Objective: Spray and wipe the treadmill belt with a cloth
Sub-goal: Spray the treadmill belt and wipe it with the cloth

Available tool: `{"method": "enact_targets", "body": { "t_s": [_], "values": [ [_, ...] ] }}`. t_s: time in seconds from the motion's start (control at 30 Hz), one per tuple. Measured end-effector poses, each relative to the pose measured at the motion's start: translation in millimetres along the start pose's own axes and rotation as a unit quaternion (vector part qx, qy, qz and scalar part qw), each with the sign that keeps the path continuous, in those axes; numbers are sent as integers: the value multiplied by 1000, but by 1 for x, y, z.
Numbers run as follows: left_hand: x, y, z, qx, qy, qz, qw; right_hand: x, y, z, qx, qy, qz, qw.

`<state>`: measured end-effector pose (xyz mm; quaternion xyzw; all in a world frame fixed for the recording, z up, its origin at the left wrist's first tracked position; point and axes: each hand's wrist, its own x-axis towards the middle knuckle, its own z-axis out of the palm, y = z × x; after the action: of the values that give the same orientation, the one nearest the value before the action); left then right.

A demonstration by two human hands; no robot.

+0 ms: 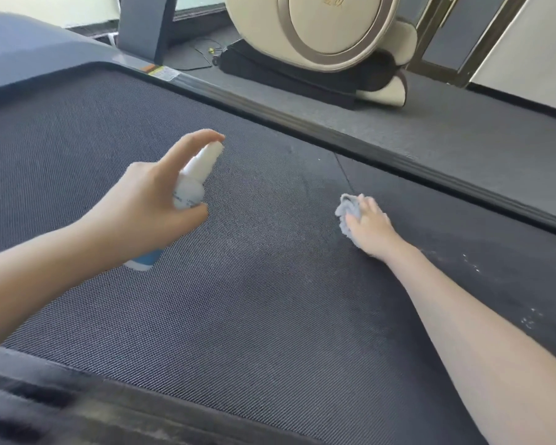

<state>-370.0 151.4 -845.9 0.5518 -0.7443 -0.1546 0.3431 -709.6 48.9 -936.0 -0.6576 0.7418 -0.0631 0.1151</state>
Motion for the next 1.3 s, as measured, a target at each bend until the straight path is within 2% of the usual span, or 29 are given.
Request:
{"method": "enact_targets", "body": {
  "t_s": [0.13,0.27,0.37,0.43,0.5,0.6,0.7,0.8,0.9,0.97,1.17,1.3],
  "values": [
    [3,7,4,-12,-13,20,1000,-50,-17,0,77,-41,-65,994],
    [4,11,13,-22,-30,38,999,-144,-29,1,64,-76,-231,968],
    [4,11,20,-29,-33,37,998,-177,-33,-3,58,-126,-270,953],
    [6,10,24,-28,-36,40,998,-160,-35,0,27,-92,-260,961],
    [8,9,25,-19,-40,48,998,-115,-33,2,18,-52,-213,975],
    [9,11,24,-9,-45,49,998,-25,-19,5,-4,-25,-93,995],
    [11,12,20,-9,-44,45,998,10,-16,1,14,-21,-6,1000],
    [9,13,15,-8,-40,44,998,-35,-26,2,56,-45,-76,994],
    [8,11,12,-3,-37,44,998,-114,-28,1,114,-119,-205,965],
    [8,9,11,-3,-35,40,999,-151,-28,-3,151,-155,-245,945],
    [8,9,15,-3,-39,37,999,-134,-29,-2,65,-111,-264,956],
    [9,10,14,-6,-43,33,998,-70,-37,0,49,-76,-160,983]
  ]
}}
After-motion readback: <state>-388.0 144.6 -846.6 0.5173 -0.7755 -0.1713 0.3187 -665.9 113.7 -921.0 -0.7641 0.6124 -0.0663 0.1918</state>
